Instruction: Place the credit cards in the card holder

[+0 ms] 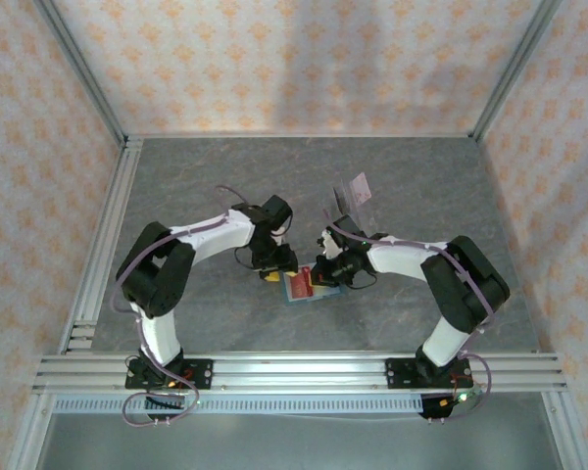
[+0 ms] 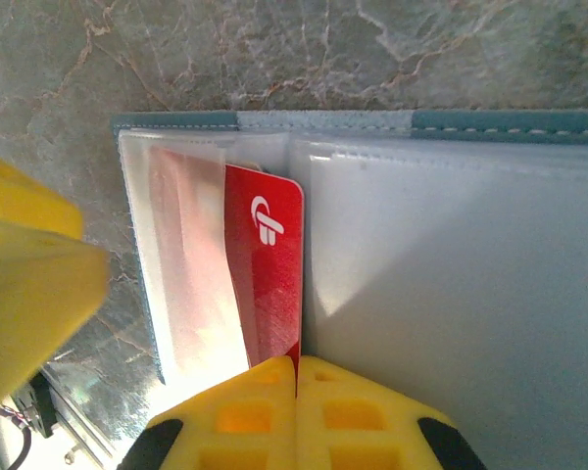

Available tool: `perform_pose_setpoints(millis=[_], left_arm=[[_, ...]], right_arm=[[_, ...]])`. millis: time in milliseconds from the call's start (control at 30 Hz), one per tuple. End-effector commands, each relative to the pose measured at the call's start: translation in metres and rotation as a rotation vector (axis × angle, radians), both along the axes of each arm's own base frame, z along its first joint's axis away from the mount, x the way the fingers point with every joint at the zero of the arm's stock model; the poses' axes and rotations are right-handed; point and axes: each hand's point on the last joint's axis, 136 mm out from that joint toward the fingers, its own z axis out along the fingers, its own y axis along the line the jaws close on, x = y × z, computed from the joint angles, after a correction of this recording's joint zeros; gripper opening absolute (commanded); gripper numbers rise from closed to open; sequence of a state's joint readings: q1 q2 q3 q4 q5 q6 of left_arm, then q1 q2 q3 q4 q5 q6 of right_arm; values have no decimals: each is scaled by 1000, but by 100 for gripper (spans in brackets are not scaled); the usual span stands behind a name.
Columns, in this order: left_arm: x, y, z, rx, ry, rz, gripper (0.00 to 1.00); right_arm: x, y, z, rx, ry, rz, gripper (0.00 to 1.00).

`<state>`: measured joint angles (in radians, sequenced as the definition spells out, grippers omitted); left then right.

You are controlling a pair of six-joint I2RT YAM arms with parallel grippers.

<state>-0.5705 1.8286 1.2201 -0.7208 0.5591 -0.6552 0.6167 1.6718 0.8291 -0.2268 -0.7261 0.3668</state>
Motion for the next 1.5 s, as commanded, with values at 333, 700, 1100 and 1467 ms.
perform_pose_setpoints(millis=[333, 700, 1100, 1467], left_arm=[[-6, 16, -19, 29, 48, 35, 0], [-7, 16, -37, 67, 73, 21, 0], [-11, 18, -42, 73, 79, 24, 0], [5, 27, -34, 111, 65, 7, 0]], right_arm=[[2, 1, 5, -36, -14, 46, 0], [2, 5, 7, -44, 1, 94, 0], [-1, 23, 9, -8, 11, 96, 0], [6, 34, 11, 112, 9, -71, 0]])
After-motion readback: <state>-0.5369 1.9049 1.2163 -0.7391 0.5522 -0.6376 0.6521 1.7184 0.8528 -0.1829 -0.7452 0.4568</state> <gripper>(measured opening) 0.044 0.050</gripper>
